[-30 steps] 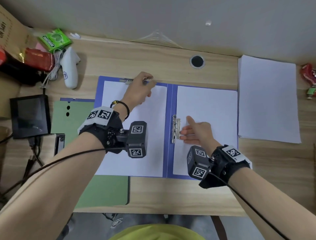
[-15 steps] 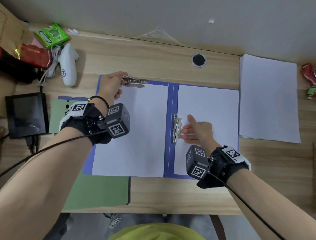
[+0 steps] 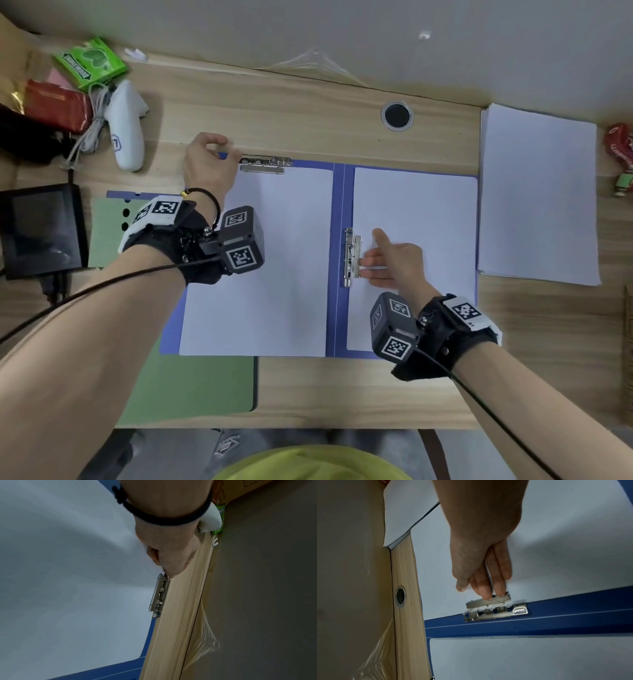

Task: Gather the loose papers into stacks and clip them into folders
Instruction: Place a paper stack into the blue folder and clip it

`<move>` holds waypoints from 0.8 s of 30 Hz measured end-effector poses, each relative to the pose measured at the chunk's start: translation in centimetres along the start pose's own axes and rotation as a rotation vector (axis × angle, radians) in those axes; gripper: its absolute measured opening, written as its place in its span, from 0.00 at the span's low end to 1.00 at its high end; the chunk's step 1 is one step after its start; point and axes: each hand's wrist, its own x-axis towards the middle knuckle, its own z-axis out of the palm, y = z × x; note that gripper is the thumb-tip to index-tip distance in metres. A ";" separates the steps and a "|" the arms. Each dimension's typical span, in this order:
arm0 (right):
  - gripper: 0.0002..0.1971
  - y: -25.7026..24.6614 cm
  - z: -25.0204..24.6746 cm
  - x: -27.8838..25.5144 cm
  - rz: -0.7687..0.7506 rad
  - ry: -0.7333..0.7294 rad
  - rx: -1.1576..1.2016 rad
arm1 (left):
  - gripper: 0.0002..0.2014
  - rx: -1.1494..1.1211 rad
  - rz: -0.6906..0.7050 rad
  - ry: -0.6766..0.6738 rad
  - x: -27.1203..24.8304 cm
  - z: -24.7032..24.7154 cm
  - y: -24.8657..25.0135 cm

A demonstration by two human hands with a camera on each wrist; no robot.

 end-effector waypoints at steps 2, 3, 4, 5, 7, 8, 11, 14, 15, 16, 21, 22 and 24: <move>0.22 0.0 -0.1 0.1 -0.005 -0.013 0.006 | 0.07 -0.040 -0.010 -0.014 -0.1 0.0 0.0; 0.22 0.1 -0.2 0.1 -0.008 -0.020 0.011 | 0.06 -0.066 -0.014 -0.039 -0.4 -0.1 0.0; 0.22 0.1 -0.2 0.2 -0.011 -0.025 0.016 | 0.05 -0.087 -0.009 -0.070 -0.5 0.0 0.0; 0.22 0.1 -0.2 0.2 -0.015 -0.030 0.021 | 0.05 -0.100 -0.005 -0.107 -0.8 -0.1 0.0; 0.22 0.1 -0.3 0.2 -0.023 -0.034 0.022 | 0.07 -0.130 0.006 -0.141 -1.4 -0.6 -0.3; 0.21 0.1 -0.3 0.2 -0.025 -0.038 0.025 | 0.10 -0.138 0.018 -0.137 -1.7 -0.9 -0.5; 0.21 -0.2 -0.5 0.1 -0.016 -0.082 0.050 | 0.17 -0.036 0.049 -0.054 -2.8 -2.6 -1.3; 0.21 -0.4 -1.1 -0.1 0.018 -0.150 0.078 | 0.20 0.081 -0.045 -0.038 -3.8 -4.7 -3.2; 0.21 -0.3 -1.3 -0.3 0.032 -0.173 0.090 | 0.23 0.095 -0.062 -0.066 -3.8 -5.2 -4.0; 0.21 -0.2 -1.5 -0.4 0.046 -0.198 0.105 | 0.26 0.092 -0.082 -0.097 -3.6 -5.6 -5.1; 0.16 0.7 -2.6 -2.0 0.061 -0.278 0.230 | 0.28 0.086 -0.149 -0.165 -6.0 -7.6 -6.1; 0.14 0.8 -2.6 -2.5 0.058 -0.279 0.235 | 0.28 0.108 -0.157 -0.161 -6.2 -7.9 -6.8; 0.13 1.4 -2.6 -3.6 0.049 -0.275 0.222 | 0.27 0.150 -0.154 -0.138 -7.2 -8.6 -7.9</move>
